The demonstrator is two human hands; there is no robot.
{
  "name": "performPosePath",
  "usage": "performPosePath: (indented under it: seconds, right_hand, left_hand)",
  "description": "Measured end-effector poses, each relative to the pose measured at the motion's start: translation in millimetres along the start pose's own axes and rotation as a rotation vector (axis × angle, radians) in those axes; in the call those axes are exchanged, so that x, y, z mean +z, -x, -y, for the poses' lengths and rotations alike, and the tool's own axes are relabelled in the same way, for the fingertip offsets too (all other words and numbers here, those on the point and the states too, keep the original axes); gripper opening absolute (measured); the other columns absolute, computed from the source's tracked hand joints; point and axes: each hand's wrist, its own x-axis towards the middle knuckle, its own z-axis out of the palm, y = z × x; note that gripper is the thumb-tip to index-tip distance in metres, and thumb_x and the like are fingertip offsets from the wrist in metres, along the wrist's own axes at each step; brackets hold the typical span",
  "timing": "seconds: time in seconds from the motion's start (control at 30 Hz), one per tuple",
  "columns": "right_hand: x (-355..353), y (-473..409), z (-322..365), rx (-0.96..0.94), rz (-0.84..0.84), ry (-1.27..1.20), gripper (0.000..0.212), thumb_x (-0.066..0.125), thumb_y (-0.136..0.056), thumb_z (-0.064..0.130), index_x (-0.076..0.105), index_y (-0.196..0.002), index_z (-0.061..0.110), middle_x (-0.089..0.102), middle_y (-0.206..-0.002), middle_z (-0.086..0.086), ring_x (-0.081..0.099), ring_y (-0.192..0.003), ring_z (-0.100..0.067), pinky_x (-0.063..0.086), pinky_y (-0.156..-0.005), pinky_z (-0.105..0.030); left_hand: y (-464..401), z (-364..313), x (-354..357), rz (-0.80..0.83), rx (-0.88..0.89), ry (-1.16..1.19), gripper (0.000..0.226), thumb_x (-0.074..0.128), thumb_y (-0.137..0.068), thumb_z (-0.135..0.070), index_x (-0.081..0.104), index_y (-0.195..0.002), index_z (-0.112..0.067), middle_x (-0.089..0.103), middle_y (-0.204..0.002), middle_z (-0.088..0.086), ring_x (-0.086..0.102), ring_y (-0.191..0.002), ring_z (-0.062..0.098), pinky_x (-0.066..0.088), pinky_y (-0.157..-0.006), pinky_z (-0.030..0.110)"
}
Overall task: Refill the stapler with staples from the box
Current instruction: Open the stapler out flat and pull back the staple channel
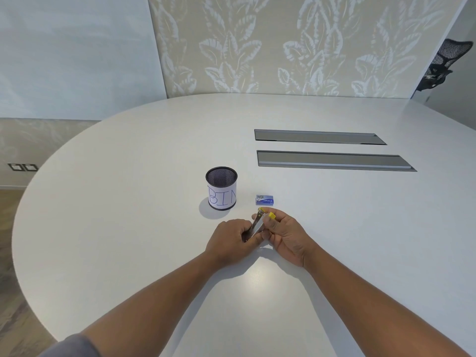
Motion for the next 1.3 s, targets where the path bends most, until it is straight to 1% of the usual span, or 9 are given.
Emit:
performPosePath:
  seconds: [0.07,0.2,0.47,0.57,0.67,0.8,1.07,1.2,1.3]
  right_hand:
    - [0,0,-1,-0.011,-0.026,0.014,0.040,0.070,-0.081,0.002,0.063,-0.119,-0.002,0.074,-0.109,-0.017,0.073,-0.091,-0.026,0.063,-0.078,-0.030]
    - [-2,0,-3,-0.017,-0.094,-0.005,0.030,0.065,-0.089,-0.009,0.062,-0.118,0.001,0.073,-0.097,-0.014,0.074,-0.079,-0.020,0.060,-0.067,-0.025]
    - [5,-2,-3,-0.046,-0.210,0.067,0.023,0.067,-0.092,-0.004,0.056,-0.109,0.006,0.078,-0.096,-0.018,0.075,-0.076,-0.024,0.062,-0.065,-0.030]
    - [8,-3,-2,-0.045,-0.226,0.177,0.018,0.071,-0.091,-0.001,0.060,-0.105,0.003,0.076,-0.097,-0.019,0.072,-0.078,-0.027,0.063,-0.071,-0.033]
    - [10,-4,-2,-0.050,-0.239,0.330,0.016,0.074,-0.090,0.002,0.062,-0.101,0.005,0.076,-0.091,-0.017,0.071,-0.077,-0.029,0.059,-0.071,-0.038]
    - [11,-6,-1,-0.066,-0.266,0.476,0.020,0.077,-0.089,0.004,0.063,-0.104,0.002,0.076,-0.078,-0.008,0.073,-0.065,-0.019,0.056,-0.052,-0.027]
    - [7,-6,-1,-0.074,-0.251,0.591,0.020,0.075,-0.091,0.009,0.067,-0.110,0.007,0.077,-0.102,-0.015,0.070,-0.082,-0.022,0.056,-0.066,-0.028]
    - [6,-3,-1,-0.095,-0.194,0.763,0.031,0.075,-0.089,0.005,0.067,-0.115,0.019,0.075,-0.110,-0.007,0.072,-0.092,-0.020,0.062,-0.081,-0.032]
    - [6,-1,-2,-0.114,-0.161,0.824,0.034,0.072,-0.090,0.003,0.066,-0.115,0.024,0.075,-0.109,-0.005,0.071,-0.089,-0.016,0.062,-0.081,-0.032]
  left_hand:
    - [1,-1,-1,-0.011,-0.019,0.013,0.056,0.055,-0.086,-0.067,0.036,-0.063,-0.020,0.044,-0.057,0.000,0.042,-0.057,0.016,0.039,-0.055,0.041]
    - [0,0,-2,-0.003,-0.010,0.034,0.054,0.053,-0.085,-0.067,0.043,-0.065,-0.018,0.047,-0.058,-0.002,0.049,-0.062,0.018,0.041,-0.058,0.039]
    - [-2,5,-3,-0.002,-0.091,0.247,0.032,0.044,-0.091,-0.052,0.057,-0.077,-0.026,0.063,-0.072,-0.003,0.058,-0.071,0.017,0.051,-0.072,0.045]
    - [-4,5,-3,-0.035,-0.142,0.347,0.015,0.056,-0.089,-0.045,0.061,-0.098,-0.035,0.061,-0.072,-0.009,0.053,-0.066,0.011,0.051,-0.073,0.039]
    - [-7,7,-3,-0.046,-0.143,0.394,0.033,0.065,-0.093,-0.033,0.060,-0.125,-0.024,0.059,-0.076,-0.009,0.054,-0.068,0.009,0.051,-0.076,0.036]
    - [-10,8,-3,-0.016,-0.130,0.369,0.020,0.068,-0.095,-0.022,0.068,-0.115,-0.019,0.063,-0.077,-0.003,0.054,-0.069,0.012,0.053,-0.075,0.042]
    - [-11,11,-1,-0.026,-0.157,0.397,0.009,0.068,-0.094,-0.023,0.068,-0.103,-0.025,0.064,-0.072,-0.007,0.056,-0.067,0.010,0.052,-0.072,0.038]
    - [-11,11,0,-0.050,-0.178,0.434,0.004,0.068,-0.088,-0.033,0.067,-0.091,-0.035,0.064,-0.067,-0.012,0.054,-0.063,0.005,0.046,-0.065,0.022]
    - [-11,12,1,-0.070,-0.184,0.442,0.004,0.071,-0.083,-0.037,0.068,-0.086,-0.036,0.061,-0.066,-0.008,0.050,-0.060,0.002,0.042,-0.060,0.014]
